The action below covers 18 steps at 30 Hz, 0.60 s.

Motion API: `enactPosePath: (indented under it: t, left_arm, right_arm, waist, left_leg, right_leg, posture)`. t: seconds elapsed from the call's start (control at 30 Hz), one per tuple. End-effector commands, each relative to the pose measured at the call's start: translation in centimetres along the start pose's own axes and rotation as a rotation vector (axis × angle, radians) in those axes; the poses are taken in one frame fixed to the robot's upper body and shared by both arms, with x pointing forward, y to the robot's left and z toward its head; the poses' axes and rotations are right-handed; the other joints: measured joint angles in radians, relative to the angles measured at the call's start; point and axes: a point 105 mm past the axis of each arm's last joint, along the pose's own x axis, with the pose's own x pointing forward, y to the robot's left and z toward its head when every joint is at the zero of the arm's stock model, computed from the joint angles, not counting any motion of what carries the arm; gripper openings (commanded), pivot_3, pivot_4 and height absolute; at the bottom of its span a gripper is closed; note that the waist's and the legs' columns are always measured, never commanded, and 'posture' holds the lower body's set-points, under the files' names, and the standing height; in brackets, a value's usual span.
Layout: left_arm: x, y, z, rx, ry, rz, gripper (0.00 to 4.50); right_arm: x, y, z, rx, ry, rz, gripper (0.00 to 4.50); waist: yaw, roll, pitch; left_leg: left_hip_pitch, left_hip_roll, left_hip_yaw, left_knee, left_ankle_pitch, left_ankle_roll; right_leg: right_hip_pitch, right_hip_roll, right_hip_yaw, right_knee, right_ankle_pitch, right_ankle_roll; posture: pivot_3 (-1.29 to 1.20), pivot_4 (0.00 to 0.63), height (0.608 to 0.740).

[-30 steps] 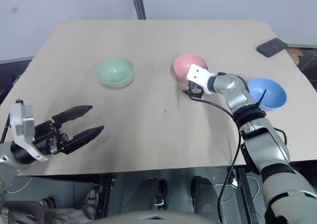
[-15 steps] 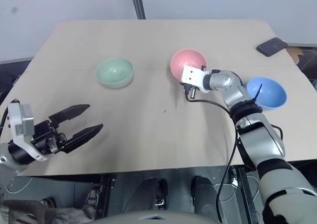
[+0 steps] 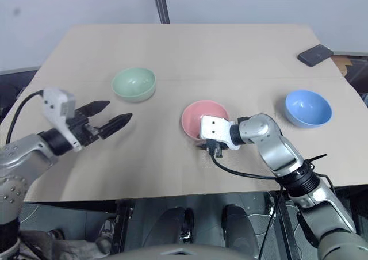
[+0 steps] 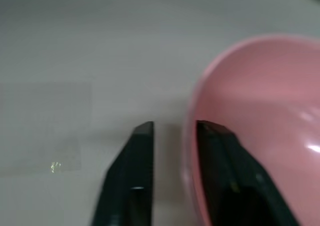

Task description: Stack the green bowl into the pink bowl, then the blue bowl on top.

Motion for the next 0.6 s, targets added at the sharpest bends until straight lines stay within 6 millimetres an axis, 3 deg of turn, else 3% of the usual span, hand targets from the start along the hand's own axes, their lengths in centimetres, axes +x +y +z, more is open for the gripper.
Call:
enactPosePath:
  t: [0.03,0.13,0.3,0.43,0.6]
  left_arm:
    - [0.8,0.2,0.9,0.058,0.029,0.003,4.5]
    - [2.4,0.6,1.1,0.168,0.13,-0.002,4.5]
    - [6.3,1.8,2.6,0.388,0.23,0.012,4.5]
    - [9.2,3.1,2.6,0.537,0.326,0.046,4.5]
    - [12.6,4.2,1.1,0.708,0.424,0.054,4.5]
  right_arm:
    - [-1.0,-0.8,2.2,-0.022,-0.065,-0.074,3.02]
    - [-2.7,-1.6,4.0,0.004,-0.172,-0.166,4.39]
    - [-6.1,-1.2,5.9,0.104,-0.338,-0.277,4.39]
    - [-7.8,-0.8,5.3,0.164,-0.34,-0.38,4.39]
    - [-9.7,-0.6,4.2,0.211,-0.315,-0.498,4.39]
  waist:
    - [0.001,0.0,0.0]
    - [0.007,0.0,0.0]
    - [0.029,-0.001,0.0]
    - [0.027,-0.002,0.0]
    - [0.025,-0.002,0.001]
  left_leg:
    - [0.0,0.0,0.0,0.0,0.0,0.0]
    - [-0.001,0.0,-0.002,0.0,0.0,0.0]
    - [-0.001,-0.002,-0.002,0.0,0.0,0.0]
    - [-0.002,-0.002,-0.002,0.0,0.0,0.0]
    - [-0.002,-0.002,0.001,0.001,0.0,0.0]
  right_leg:
    - [0.0,0.003,0.0,0.0,0.0,0.0]
    - [0.0,0.003,-0.001,0.0,0.001,0.001]
    - [0.001,0.004,-0.001,-0.001,0.001,0.002]
    - [0.001,0.005,-0.001,-0.001,0.001,0.002]
    - [0.0,0.006,0.0,-0.001,0.0,0.003]
  posture:
    - [0.0,0.15,0.739]
    - [0.0,0.15,0.739]
    - [0.0,0.15,0.739]
    - [0.0,0.15,0.739]
    - [0.0,0.15,0.739]
